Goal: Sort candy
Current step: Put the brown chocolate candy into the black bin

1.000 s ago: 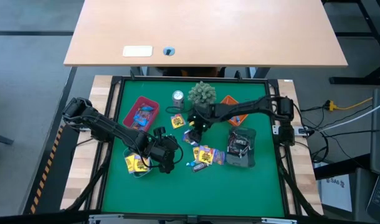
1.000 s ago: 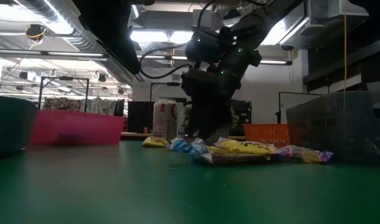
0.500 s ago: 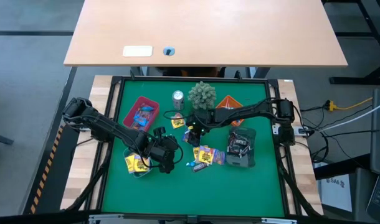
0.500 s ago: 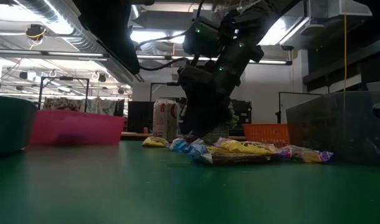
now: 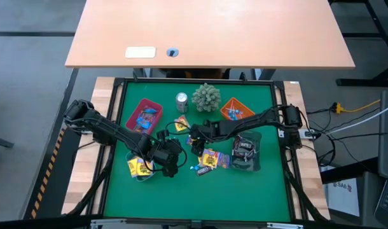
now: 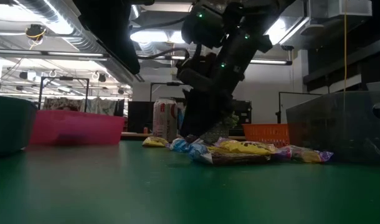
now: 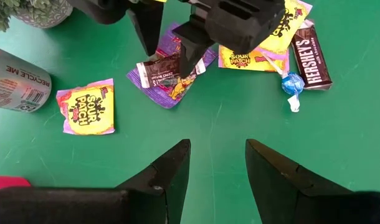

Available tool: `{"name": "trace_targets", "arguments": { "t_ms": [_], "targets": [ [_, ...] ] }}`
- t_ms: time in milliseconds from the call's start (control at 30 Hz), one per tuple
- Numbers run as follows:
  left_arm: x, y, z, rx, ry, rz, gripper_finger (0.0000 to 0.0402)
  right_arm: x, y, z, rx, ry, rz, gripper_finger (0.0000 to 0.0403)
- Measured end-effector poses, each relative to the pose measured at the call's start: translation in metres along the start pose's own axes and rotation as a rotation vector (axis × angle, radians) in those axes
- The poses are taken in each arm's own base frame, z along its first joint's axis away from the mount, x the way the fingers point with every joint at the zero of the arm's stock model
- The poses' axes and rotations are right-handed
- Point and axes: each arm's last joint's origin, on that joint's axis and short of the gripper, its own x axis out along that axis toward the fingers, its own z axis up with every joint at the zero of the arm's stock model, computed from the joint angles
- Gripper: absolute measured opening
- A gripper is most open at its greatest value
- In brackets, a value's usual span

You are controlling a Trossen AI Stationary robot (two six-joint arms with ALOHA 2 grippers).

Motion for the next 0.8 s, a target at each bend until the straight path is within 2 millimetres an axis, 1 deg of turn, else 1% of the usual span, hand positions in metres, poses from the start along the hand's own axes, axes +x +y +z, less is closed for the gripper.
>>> {"name": "trace_targets", "arguments": {
  "t_ms": [133,300,400,500,800],
  "targets": [
    [0.0,0.0,0.0,0.0,0.0,0.0,0.0144,0.002,-0.001,0.0,0.001,0.0,-0.009,0.025],
    [0.0,0.0,0.0,0.0,-0.001,0.0,0.0143,0.018,-0.001,-0.007,-0.004,0.038,-0.014,0.025],
    [0.0,0.0,0.0,-0.001,-0.001,-0.001,0.0143,0.021,-0.001,-0.008,-0.004,0.043,-0.016,0.0245],
    [0.0,0.0,0.0,-0.001,-0.001,-0.001,0.0143,0.021,-0.001,-0.008,-0.005,0.04,-0.016,0.0228],
    [0.0,0.0,0.0,-0.001,-0.001,-0.001,0.0143,0.02,-0.001,-0.007,-0.003,0.034,-0.006,0.0155]
  ]
}}
